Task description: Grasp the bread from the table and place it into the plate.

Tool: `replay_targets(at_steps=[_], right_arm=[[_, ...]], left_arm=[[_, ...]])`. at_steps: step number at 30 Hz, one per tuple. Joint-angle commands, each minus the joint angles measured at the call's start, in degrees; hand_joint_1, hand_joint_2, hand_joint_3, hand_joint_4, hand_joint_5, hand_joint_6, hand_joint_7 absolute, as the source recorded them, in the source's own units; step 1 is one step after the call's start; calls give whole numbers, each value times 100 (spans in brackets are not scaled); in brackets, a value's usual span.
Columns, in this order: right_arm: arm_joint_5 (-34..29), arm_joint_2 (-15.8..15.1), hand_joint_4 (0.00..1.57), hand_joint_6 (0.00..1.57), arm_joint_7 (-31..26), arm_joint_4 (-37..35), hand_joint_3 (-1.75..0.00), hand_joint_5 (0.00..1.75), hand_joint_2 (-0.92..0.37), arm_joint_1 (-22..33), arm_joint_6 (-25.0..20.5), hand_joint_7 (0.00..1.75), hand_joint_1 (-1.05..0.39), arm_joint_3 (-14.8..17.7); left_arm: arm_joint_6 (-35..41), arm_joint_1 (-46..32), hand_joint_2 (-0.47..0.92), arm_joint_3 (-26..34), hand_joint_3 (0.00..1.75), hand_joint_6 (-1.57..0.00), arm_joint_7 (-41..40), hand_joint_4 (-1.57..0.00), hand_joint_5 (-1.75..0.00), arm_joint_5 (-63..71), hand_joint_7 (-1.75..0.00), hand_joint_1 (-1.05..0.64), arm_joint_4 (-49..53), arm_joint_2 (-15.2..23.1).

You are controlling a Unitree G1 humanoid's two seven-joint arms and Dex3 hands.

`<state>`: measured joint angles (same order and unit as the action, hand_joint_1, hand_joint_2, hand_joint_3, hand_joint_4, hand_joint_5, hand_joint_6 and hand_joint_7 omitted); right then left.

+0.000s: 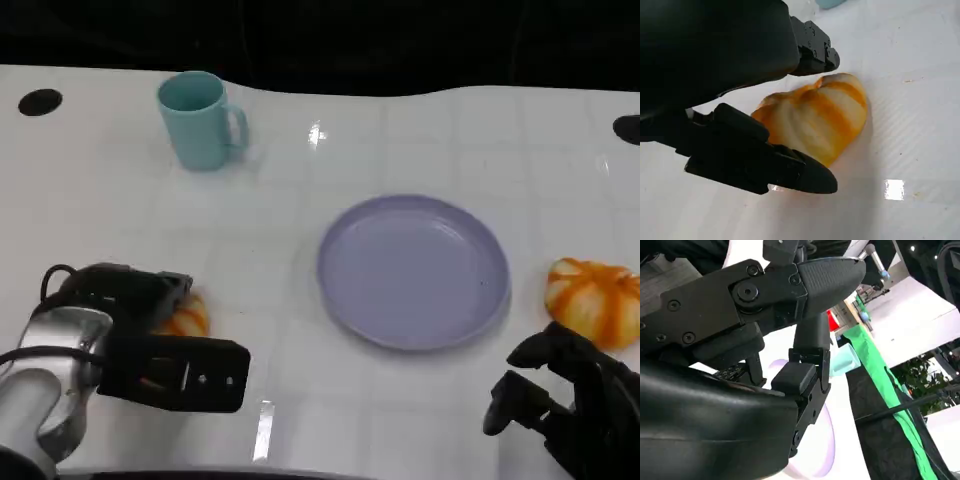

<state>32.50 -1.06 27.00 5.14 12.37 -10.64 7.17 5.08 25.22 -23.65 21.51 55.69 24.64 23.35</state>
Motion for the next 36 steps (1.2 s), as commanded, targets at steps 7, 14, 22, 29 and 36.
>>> replay_targets(at_steps=[7,14,22,29,36], right_arm=[[-6,-57,73,80,115,-66,-19,155,-92,-4,143,107,-52,61],[-34,-60,73,79,115,-82,-20,155,-92,-4,193,107,-52,50],[-16,-93,72,78,174,-106,-20,155,-92,-9,203,108,-52,58],[-49,-102,72,78,149,-82,-21,156,-92,-6,192,109,-52,55],[-80,-76,73,78,68,-61,-23,156,-92,7,182,110,-52,50]], left_arm=[[-557,452,92,-321,20,-16,-834,-9,-7,-409,-1,-83,1264,21],[-936,681,92,-389,14,-21,-1464,-15,-11,-759,-3,-75,2116,-101],[-1453,857,92,-382,35,-66,-2557,-49,-125,-1074,-11,-29,2923,-207],[-1798,979,92,-379,47,-61,-3824,-78,-174,-1212,-164,-27,3653,-395],[-2489,1047,92,-362,63,-58,-4829,-79,-175,-1294,-175,-28,4132,-496]])
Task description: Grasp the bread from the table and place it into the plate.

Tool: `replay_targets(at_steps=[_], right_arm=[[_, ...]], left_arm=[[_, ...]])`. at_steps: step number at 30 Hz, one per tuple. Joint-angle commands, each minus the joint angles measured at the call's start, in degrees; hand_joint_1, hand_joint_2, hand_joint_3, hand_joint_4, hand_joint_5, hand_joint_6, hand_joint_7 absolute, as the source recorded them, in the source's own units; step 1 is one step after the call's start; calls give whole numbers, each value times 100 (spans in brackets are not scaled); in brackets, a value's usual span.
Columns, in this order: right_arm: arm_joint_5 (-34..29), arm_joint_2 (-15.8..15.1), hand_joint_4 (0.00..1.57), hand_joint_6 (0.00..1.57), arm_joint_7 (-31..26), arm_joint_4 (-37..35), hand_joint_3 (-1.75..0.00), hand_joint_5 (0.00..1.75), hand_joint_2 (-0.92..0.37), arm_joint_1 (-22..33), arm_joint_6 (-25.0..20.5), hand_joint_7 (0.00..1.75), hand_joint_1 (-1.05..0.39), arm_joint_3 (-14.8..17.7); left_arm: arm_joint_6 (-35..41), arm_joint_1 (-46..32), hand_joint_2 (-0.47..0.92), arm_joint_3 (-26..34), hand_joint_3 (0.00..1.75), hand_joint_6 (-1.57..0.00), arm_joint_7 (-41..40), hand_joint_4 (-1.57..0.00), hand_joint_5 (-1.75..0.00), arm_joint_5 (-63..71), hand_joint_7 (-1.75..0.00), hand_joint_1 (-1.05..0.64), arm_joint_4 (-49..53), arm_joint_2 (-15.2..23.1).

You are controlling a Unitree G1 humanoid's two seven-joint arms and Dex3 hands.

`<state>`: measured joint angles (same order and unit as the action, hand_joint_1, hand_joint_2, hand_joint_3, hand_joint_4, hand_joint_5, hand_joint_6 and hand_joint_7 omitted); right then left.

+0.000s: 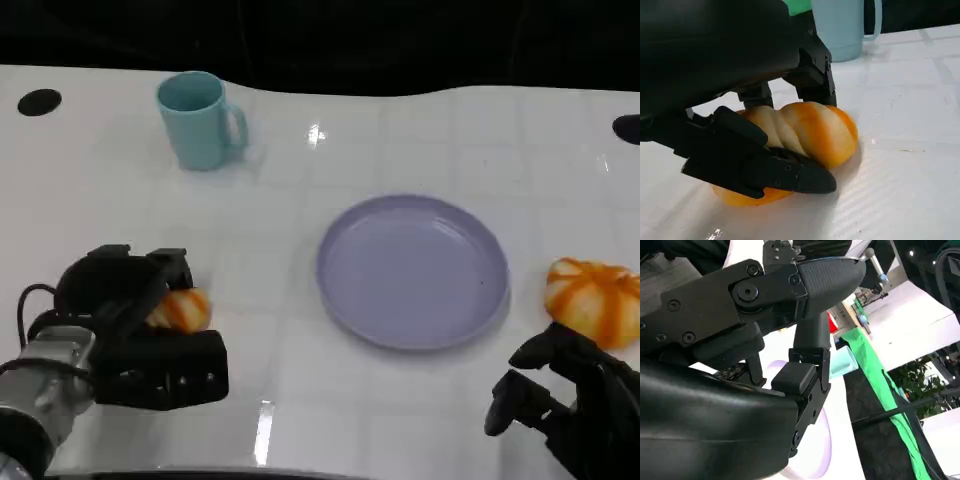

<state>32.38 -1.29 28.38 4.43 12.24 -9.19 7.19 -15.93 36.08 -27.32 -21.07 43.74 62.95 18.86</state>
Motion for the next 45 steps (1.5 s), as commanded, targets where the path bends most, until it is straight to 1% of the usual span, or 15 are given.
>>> replay_targets(at_steps=[1,6,9,18,19,20,21,23,30,34,38,42,45], right_arm=[[-55,-54,73,79,-102,37,-21,156,-92,27,-7,110,-52,48],[-13,-79,73,79,-114,40,-20,155,-92,35,-65,108,-52,49],[19,-79,73,78,-40,-33,-20,155,-92,19,-29,108,-52,66],[-8,-67,74,81,-183,64,-17,155,-92,69,-136,107,-54,44],[-7,-76,74,81,-188,83,-17,155,-92,71,-150,107,-53,43],[3,-81,74,81,-170,83,-18,155,-92,68,-147,107,-53,46],[17,-78,74,80,-162,80,-19,156,-92,67,-144,106,-52,52],[61,-73,73,80,-137,61,-19,156,-92,60,-154,107,-51,69],[77,-80,73,80,-127,20,-19,155,-92,44,-160,108,-51,98],[75,-95,74,79,-109,-14,-20,155,-92,30,-160,108,-51,109],[54,-118,74,79,-80,-37,-19,155,-92,17,-154,108,-52,104],[1,-89,73,79,-55,-63,-21,156,-92,22,-43,109,-51,90],[-2,-87,72,78,-70,-63,-21,157,-92,23,-49,109,-51,88]], left_arm=[[-430,-15,89,-20,68,-59,-652,-80,-175,-82,-175,-28,347,-56],[-484,70,85,-115,72,-59,-917,-81,-175,-24,-175,-26,471,-90],[-588,104,84,-46,74,-59,-985,-84,-175,-129,-175,-26,443,-123],[-726,173,76,99,74,-58,-973,-81,-175,-359,-175,-24,326,-166],[-819,183,74,268,78,-59,-933,-81,-175,-576,-175,-24,222,-230],[-890,200,66,413,93,-60,-876,-83,-175,-768,-175,-23,111,-287],[-938,221,61,531,105,-61,-815,-85,-175,-923,-175,-24,8,-336],[-967,255,58,631,111,-61,-722,-85,-175,-1066,-175,-23,-150,-379],[-928,432,53,710,114,-63,-727,-85,-175,-1125,-175,-18,-473,-543],[-985,552,51,742,121,-64,-726,-86,-175,-1141,-175,-17,-582,-669],[-1092,682,49,705,125,-66,-757,-87,-175,-1088,-175,-15,-604,-799],[-1158,863,49,577,125,-68,-667,-88,-175,-990,-175,-15,-582,-931],[-1258,1038,47,464,123,-68,-514,-84,-174,-947,-175,-14,-476,-1032]])
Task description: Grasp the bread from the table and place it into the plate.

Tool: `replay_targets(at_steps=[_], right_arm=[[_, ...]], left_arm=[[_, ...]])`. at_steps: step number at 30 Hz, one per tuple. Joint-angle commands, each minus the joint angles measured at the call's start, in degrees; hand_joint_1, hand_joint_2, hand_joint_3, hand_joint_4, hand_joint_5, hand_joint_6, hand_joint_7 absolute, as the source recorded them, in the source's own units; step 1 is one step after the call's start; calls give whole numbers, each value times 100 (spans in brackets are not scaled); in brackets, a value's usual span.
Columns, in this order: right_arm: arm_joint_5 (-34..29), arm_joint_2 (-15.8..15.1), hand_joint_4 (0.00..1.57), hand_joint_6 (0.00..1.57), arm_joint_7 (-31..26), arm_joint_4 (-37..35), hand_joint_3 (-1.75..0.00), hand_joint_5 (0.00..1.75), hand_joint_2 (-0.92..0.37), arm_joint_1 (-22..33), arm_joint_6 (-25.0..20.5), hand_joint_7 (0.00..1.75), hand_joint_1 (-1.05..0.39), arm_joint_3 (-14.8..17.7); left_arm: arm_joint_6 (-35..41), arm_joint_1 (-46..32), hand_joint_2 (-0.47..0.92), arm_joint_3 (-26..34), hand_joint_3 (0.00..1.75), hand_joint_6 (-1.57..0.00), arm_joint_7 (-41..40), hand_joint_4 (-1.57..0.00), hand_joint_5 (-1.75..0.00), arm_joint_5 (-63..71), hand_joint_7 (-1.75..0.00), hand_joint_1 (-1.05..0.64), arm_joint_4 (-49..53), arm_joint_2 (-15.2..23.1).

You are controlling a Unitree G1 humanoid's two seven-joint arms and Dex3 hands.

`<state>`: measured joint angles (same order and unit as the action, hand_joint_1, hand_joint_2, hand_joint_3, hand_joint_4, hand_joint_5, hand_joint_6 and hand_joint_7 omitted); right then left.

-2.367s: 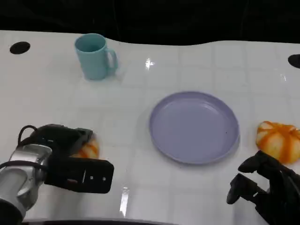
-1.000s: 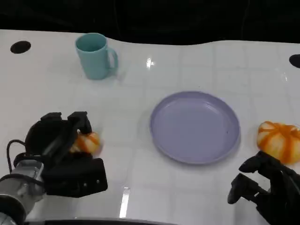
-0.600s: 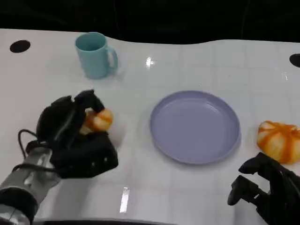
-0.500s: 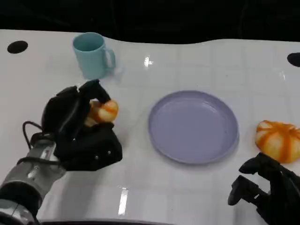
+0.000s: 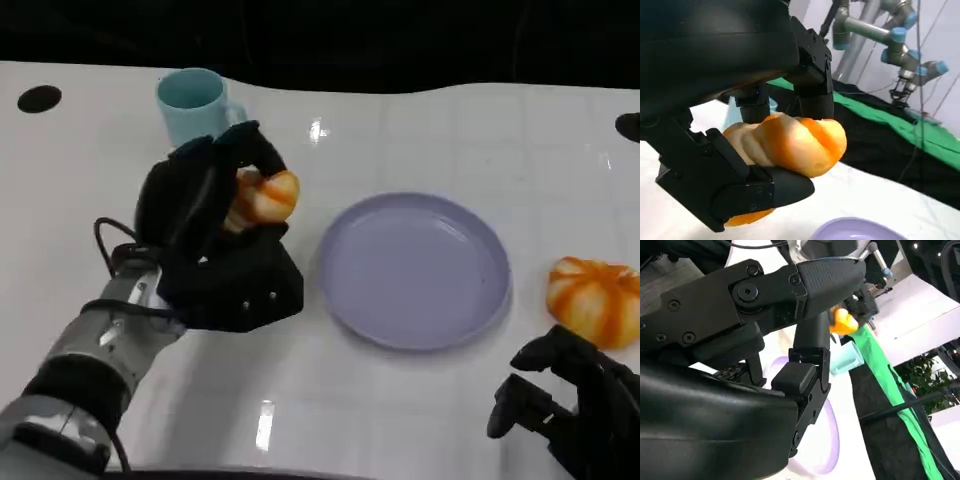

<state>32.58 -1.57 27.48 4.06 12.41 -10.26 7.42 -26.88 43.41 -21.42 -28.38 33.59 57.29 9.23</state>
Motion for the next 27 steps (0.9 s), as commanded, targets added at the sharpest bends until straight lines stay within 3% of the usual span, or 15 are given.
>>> replay_targets(at_steps=[1,12,27], right_arm=[[-17,-60,72,78,16,-25,-21,158,-92,6,49,110,-51,66],[5,-44,71,77,-10,35,-19,156,-92,25,-5,109,-51,36],[-16,39,71,76,7,-42,-21,156,-92,0,81,111,-50,18]], left_arm=[[-212,349,46,-145,125,-68,264,-86,-175,56,-175,-14,137,-97],[-291,862,47,-268,131,-71,711,-94,-175,14,-175,-18,656,-617],[-60,1184,50,-507,129,-70,1090,-90,-175,39,-175,-21,1069,-1064]])
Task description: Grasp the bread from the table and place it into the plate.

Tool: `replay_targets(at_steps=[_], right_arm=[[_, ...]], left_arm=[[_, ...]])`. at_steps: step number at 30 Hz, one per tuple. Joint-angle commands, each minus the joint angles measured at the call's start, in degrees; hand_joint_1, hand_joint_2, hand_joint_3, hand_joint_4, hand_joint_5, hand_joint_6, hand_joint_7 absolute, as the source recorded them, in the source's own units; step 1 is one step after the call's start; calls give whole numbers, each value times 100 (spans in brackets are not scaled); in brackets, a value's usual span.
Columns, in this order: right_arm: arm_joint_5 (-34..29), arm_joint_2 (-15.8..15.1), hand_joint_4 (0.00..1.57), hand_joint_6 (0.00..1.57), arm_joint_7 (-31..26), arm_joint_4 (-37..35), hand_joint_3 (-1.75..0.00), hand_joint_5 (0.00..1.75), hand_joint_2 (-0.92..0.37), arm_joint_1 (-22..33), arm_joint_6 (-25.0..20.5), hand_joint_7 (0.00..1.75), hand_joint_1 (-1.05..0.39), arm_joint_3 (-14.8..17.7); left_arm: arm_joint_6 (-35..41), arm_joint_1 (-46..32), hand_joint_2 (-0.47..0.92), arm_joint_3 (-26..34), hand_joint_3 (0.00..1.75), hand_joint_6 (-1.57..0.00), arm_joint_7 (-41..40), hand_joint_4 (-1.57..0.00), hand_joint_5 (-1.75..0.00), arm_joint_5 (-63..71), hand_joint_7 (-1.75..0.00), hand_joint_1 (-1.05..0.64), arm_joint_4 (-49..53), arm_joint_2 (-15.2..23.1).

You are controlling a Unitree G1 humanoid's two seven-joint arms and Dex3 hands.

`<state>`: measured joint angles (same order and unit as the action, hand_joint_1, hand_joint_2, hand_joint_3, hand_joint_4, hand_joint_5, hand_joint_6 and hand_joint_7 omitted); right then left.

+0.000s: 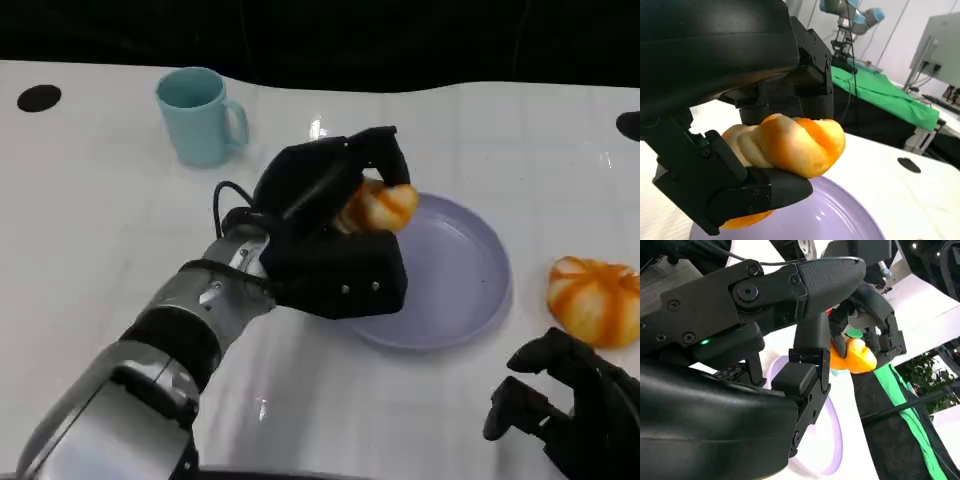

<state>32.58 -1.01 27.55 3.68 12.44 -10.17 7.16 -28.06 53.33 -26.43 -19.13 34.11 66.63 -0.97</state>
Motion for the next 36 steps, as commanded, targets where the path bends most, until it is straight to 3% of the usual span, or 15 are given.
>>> replay_targets(at_steps=[1,12,14,16,17,18,21,24,26,30,36], right_arm=[[-31,-14,71,75,17,-33,-22,156,-92,-13,101,111,-50,42],[-52,-10,73,78,61,-62,-21,156,-92,17,182,111,-52,5],[-46,-13,73,77,86,-67,-21,156,-92,13,203,110,-51,3],[-49,-19,72,77,88,-62,-22,156,-92,-1,202,109,-51,-5],[-67,-12,72,77,55,-45,-23,156,-92,-5,200,109,-51,-12],[-76,-11,72,77,51,-52,-23,156,-92,-21,204,109,-51,-16],[-80,-27,72,77,48,-59,-24,156,-92,-54,179,109,-51,-19],[-54,-22,73,77,39,-47,-24,156,-92,-62,150,110,-51,-12],[-39,-10,72,76,20,-12,-23,156,-92,-41,129,110,-50,-16],[-4,2,72,76,53,27,-23,155,-92,19,143,109,-50,-17],[-3,-35,74,77,81,54,-22,153,-92,63,134,110,-50,-5]], left_arm=[[61,211,51,-7,129,-70,194,-90,-175,-19,-175,-21,170,-66],[56,387,54,-4,123,-70,716,-87,-175,-96,-175,-18,326,-215],[120,451,56,15,113,-64,987,-76,-173,-135,-155,-20,330,-211],[181,525,68,22,81,-59,1334,-62,-150,-176,-112,-24,320,-186],[171,555,73,15,70,-59,1504,-59,-143,-183,-99,-25,324,-160],[147,575,83,-11,47,-52,1620,-48,-112,-162,-68,-31,325,-128],[104,607,91,-118,28,-40,1799,-29,-69,-47,-28,-43,304,-39],[177,640,92,-242,28,-24,1929,-8,-53,70,-15,-60,259,12],[203,653,92,-267,30,-19,2064,-2,-47,69,-11,-68,229,37],[270,674,92,-311,44,-10,2461,0,-17,49,-5,-81,146,92],[292,593,92,-391,51,-6,2697,0,-1,101,-2,-87,-35,173]])
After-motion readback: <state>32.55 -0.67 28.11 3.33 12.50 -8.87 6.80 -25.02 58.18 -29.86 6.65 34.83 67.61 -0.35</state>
